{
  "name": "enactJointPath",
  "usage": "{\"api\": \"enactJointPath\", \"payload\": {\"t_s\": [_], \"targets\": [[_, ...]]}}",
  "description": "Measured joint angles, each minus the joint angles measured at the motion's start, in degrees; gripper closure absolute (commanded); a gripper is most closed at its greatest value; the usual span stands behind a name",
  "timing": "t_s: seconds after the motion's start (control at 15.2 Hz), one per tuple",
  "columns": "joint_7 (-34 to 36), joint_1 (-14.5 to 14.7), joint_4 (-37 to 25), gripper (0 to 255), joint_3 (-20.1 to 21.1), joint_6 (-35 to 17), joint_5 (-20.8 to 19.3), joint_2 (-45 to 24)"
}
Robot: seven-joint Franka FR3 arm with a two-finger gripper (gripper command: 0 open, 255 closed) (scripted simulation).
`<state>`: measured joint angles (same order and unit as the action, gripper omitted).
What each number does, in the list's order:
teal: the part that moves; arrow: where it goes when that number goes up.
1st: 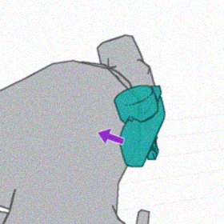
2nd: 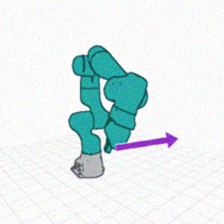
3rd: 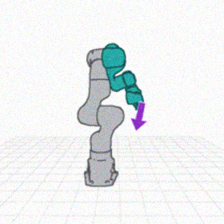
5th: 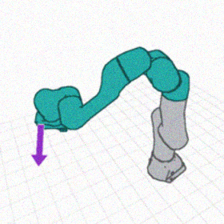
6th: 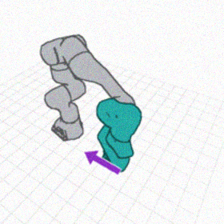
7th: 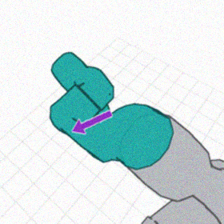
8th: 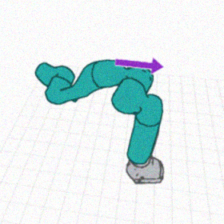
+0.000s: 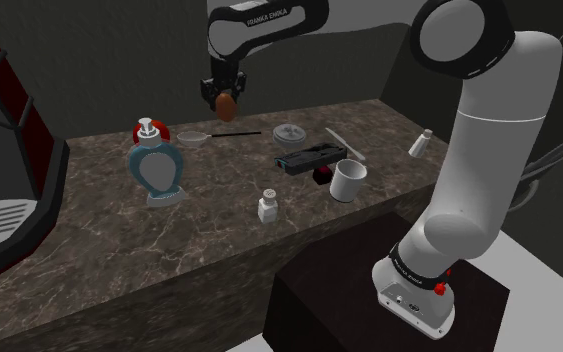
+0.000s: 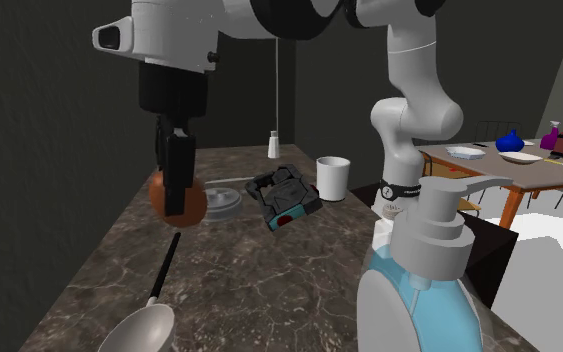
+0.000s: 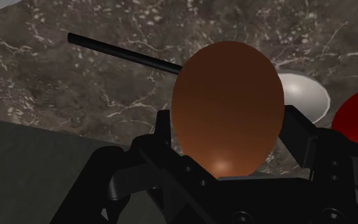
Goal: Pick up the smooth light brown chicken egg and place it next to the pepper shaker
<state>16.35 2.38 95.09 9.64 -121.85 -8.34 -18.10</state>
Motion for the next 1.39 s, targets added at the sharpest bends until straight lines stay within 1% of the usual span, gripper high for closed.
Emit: {"api": "enactJointPath", "payload": {"t_s": [0.86, 0.99, 1.39], "targets": [[-1.1, 0.0, -7.5, 255, 0.3, 9.0, 0.8, 1.5], [-2.4, -0.9, -5.1, 255, 0.0, 8.3, 1.4, 3.4], [-9.4, -5.5, 5.4, 255, -2.2, 5.5, 4.1, 11.7]]}}
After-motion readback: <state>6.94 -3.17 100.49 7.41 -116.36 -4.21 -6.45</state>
